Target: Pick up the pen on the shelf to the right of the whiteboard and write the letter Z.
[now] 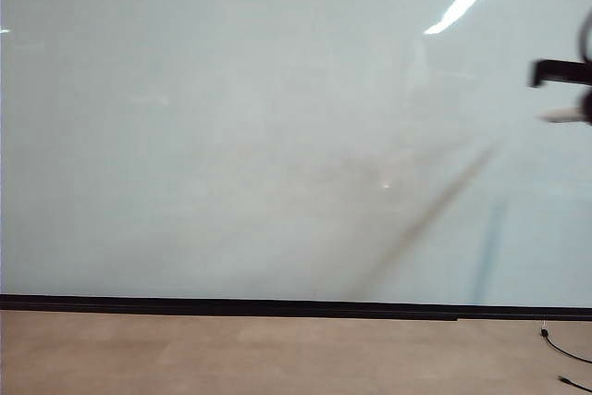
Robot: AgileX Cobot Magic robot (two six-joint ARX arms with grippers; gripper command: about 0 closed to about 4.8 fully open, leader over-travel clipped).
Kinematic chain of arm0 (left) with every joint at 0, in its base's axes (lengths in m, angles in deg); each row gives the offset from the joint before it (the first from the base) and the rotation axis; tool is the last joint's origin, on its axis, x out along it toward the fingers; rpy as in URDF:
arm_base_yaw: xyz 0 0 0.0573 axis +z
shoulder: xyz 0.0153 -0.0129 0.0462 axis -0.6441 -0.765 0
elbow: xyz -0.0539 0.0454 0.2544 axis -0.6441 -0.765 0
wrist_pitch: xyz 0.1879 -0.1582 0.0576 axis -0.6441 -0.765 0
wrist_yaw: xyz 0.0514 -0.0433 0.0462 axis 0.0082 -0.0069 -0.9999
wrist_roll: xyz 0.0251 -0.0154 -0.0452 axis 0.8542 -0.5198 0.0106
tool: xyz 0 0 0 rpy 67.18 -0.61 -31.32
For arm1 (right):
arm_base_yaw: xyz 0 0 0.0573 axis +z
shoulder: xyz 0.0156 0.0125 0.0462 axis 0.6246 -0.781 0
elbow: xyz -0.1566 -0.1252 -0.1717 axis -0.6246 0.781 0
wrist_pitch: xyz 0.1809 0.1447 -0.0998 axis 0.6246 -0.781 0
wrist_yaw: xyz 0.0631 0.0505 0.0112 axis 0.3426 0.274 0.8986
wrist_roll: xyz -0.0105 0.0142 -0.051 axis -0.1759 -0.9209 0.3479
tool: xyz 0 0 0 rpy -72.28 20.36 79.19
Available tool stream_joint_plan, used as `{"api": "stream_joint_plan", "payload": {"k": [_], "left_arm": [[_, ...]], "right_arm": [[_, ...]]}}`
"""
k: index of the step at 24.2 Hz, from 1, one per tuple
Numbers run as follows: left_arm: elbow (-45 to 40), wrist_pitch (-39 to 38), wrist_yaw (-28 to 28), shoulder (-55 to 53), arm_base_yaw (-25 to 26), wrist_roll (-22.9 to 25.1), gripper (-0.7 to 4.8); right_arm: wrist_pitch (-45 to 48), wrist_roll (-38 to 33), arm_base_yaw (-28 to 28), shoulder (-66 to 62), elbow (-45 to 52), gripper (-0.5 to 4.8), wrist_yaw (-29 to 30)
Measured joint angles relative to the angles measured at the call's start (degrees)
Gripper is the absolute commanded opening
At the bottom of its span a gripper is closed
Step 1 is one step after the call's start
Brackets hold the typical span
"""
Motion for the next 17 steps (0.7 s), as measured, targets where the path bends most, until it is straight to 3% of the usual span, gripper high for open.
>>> {"api": "stream_joint_plan", "payload": {"k": [2, 12, 17], "left_arm": [[0.00, 0.00, 0.00, 0.00, 0.00, -0.02, -0.04], [0.00, 0.00, 0.00, 0.00, 0.00, -0.02, -0.04], [0.00, 0.02, 0.00, 0.02, 0.00, 0.00, -0.04]], "right_arm": [[-1.16, 0.35, 2.71, -0.02, -1.49, -0.09, 2.19], [-11.02, 6.58, 4.13, -6.51, -17.09, -0.09, 32.54], [-11.98, 7.67, 4.15, -12.50, -23.28, -0.09, 36.96]]}}
